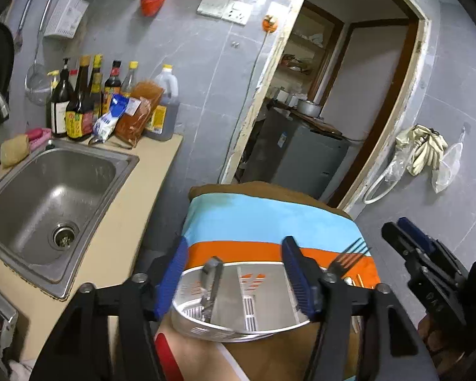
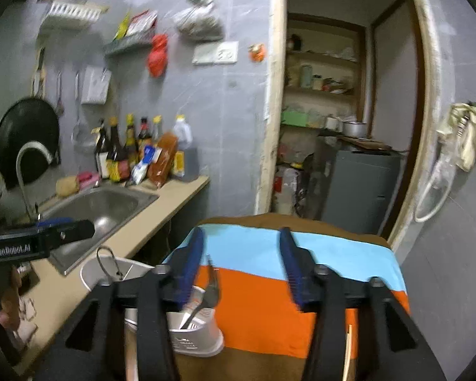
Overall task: Organize utensils
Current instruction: 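Open the left tool to drop the tongs while the right tool releases the fork into the caddy, then move both tools back over the remaining utensils on the cloth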
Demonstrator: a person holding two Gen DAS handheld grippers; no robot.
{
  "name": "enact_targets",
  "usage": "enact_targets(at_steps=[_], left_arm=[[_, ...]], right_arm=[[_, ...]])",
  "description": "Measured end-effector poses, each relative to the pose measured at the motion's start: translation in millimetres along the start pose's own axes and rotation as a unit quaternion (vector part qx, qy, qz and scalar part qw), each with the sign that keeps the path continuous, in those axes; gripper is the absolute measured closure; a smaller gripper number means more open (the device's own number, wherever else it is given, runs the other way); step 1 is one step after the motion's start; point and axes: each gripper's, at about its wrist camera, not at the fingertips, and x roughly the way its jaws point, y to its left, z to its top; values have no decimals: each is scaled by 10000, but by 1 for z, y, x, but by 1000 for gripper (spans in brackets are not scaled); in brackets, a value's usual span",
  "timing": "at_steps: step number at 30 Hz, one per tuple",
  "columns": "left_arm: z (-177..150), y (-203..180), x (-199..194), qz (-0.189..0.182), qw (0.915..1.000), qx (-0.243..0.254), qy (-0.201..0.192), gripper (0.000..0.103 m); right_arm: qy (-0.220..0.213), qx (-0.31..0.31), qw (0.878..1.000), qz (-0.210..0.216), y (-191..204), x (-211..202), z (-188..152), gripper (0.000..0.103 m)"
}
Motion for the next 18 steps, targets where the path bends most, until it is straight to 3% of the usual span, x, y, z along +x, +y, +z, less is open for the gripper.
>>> enact_targets(at_steps=[8,13,18], left_arm=[[0,-52,-26,-16,9978,387,-546,8],[-4,-88,-39,-207,9933,507,-1015,1],[-12,-129,-38,-388,9887,866,-1161,1]], right_arm=[[-619,538,9962,-305,-50,-58,5,8],[-829,681,9924,-602,-74,-87,4,5],[-891,788,9885,-929,-105,-111,-6,3]])
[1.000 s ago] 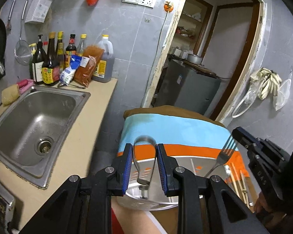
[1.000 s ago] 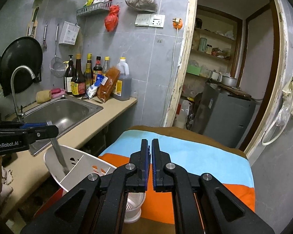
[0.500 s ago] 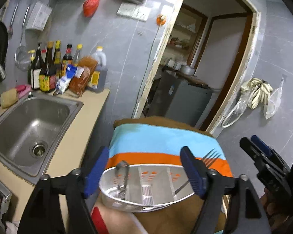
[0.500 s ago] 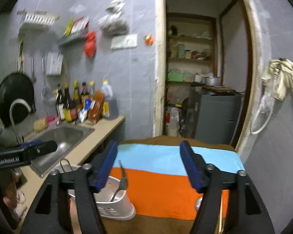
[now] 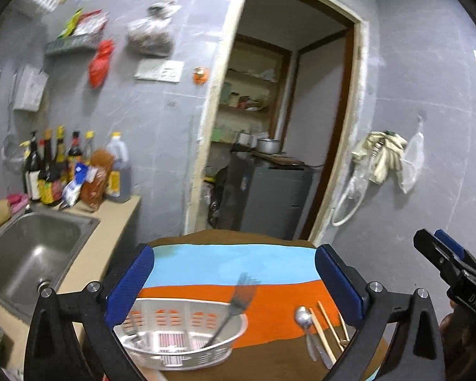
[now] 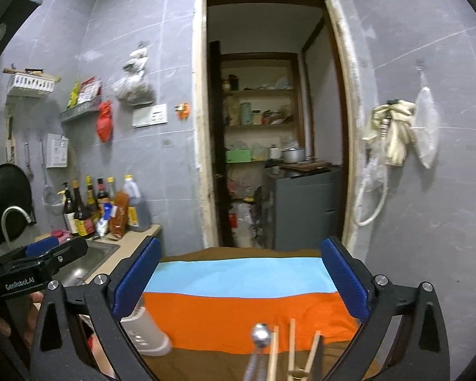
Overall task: Organize utensils
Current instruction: 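Move both tools back over the remaining utensils on the cloth, then close the left tool on the metal spoon while the right tool grasps the knife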
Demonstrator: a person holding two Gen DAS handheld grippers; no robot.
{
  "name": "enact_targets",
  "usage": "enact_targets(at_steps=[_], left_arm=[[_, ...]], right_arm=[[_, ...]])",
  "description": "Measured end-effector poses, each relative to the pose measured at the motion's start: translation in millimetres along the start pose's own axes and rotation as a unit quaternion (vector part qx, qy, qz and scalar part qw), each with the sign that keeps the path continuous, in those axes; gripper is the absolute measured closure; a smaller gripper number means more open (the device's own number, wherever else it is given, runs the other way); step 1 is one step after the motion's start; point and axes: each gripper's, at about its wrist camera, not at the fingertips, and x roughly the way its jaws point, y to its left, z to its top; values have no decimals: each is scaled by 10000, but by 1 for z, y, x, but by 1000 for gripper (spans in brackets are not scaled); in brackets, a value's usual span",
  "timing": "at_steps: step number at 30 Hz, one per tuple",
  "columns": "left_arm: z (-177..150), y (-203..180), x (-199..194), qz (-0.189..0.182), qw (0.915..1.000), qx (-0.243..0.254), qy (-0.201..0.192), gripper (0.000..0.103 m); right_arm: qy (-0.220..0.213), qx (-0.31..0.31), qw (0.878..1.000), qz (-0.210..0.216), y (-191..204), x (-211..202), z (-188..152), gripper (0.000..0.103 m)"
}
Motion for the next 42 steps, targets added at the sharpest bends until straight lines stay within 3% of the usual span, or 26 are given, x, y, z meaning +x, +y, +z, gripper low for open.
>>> enact_targets(at_steps=[6,17,26,33,36,38,40,42], left_arm=[[-12,-45,10,-188,9993,333,2,1],[-36,-102,45,-404,9967,619,342,1],[-73,-131,91,-364,9923,663,982,1],[-107,-133,136,-184,9893,527,1348,1],[-121,-130,158,-110,9856,435,1629,1],[-129,-127,169,-132,9823,378,1829,1],[-135,-126,180,-148,9799,346,1958,2],[-140,-125,190,-171,9771,328,2095,5]], right_arm=[[130,-53,9996,-250,-34,-6,-8,3],[597,141,9964,-589,-102,7,-38,3],[1201,453,9904,-506,-157,46,-84,3],[1885,480,9804,-317,-176,92,-136,3],[2169,501,9747,-180,-178,112,-157,7],[2396,468,9697,-58,-175,127,-171,21],[2673,399,9628,43,-171,142,-185,28],[2894,360,9565,121,-167,153,-196,29]])
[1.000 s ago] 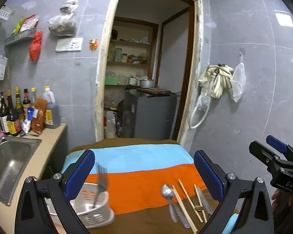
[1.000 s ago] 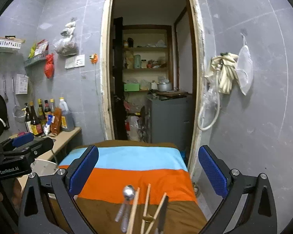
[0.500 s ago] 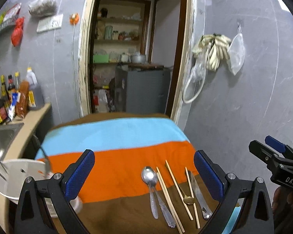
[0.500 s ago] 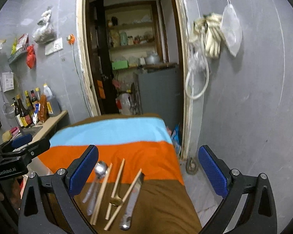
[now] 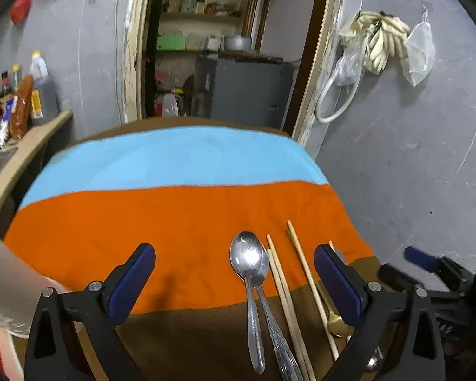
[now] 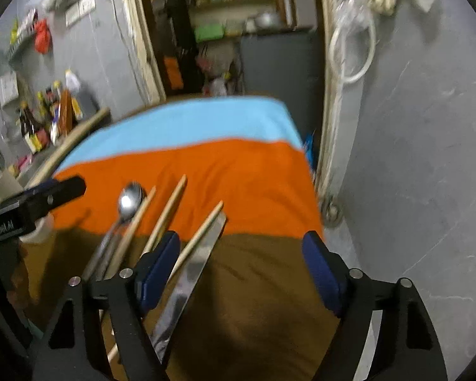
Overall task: Organize utensils
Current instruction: 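Close the left tool on the metal spoon while the right tool grasps the knife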
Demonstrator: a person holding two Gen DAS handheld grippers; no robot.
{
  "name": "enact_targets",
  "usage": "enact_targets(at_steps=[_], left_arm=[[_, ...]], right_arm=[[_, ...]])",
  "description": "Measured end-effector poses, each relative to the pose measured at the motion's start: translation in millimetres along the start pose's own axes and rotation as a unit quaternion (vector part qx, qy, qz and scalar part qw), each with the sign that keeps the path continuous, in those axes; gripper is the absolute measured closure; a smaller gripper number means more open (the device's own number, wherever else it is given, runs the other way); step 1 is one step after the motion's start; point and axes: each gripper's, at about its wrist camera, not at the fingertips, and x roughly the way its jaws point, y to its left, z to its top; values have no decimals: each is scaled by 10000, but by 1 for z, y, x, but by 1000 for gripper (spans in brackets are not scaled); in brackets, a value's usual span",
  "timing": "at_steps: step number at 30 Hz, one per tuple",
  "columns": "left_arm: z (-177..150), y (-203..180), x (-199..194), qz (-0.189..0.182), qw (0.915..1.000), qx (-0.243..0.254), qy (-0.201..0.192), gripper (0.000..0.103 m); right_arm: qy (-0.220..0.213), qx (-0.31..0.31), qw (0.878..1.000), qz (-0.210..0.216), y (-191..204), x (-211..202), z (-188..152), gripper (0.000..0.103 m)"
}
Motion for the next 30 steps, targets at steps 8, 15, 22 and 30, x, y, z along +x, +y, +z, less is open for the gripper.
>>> enact_targets(at_steps=[8,15,22,30], left_arm=[[-4,6,46,-144,9981,-42,598,36],[-6,8,66,-368,9952,-158,895,54],[-4,6,77,-463,9939,-118,994,67],[0,10,83,-489,9929,-199,1070,88]], right_arm=[[483,-234,9985,57,17,33,-11,41],[563,-394,9976,2,22,42,-8,41],[550,-540,9970,-80,26,45,0,56],[533,-89,9984,165,6,47,10,85]])
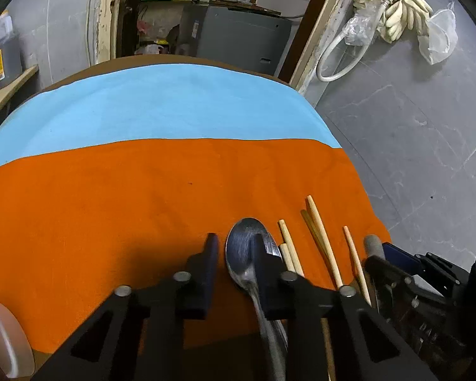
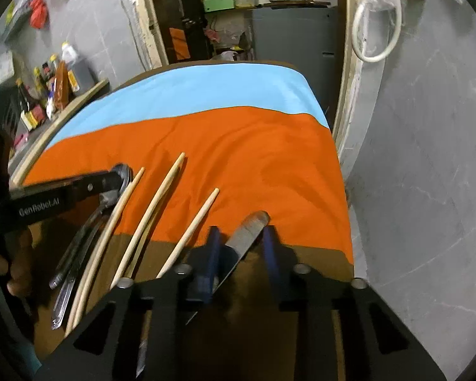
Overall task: Organize utensils
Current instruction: 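Close the left tool on the metal spoon while the right tool grasps the knife, then lift the spoon with the left tool while the right tool carries the knife to the caddy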
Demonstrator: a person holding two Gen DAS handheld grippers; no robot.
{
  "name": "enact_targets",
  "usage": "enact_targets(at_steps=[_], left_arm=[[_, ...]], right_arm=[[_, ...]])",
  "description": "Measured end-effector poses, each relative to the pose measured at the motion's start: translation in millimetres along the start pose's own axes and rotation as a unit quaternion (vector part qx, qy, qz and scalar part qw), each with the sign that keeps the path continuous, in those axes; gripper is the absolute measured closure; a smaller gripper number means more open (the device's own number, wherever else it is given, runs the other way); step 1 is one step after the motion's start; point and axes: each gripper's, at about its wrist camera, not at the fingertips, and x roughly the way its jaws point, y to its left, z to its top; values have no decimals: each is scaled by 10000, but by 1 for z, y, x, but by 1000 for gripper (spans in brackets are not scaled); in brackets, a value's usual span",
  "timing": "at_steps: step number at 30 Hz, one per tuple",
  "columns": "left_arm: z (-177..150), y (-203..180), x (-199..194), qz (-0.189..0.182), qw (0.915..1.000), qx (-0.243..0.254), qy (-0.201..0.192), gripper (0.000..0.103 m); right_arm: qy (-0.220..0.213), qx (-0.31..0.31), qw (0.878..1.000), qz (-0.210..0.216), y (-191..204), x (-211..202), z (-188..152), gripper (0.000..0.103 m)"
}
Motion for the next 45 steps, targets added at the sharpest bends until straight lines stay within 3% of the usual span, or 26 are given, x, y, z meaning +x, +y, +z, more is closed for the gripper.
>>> enact_targets(at_steps=[12,23,33,45], left_arm=[[-8,4,-14,-66,9999,-60,-65,99],[-16,0,-50,63,9993,-14,-366,101],[-26,-3,-112,135,9942,104,-1062,101],[-25,16,-209,-126,9847,266,-1720,101]], right_arm=[[-5,623,9950,779,-15,1,-6,95],[-190,655,9920,1058,-5,-22,-8,102],[-951,882,9887,748,4,-87,-22,102],[-1988,953,9750,272,44,-174,-18,102]])
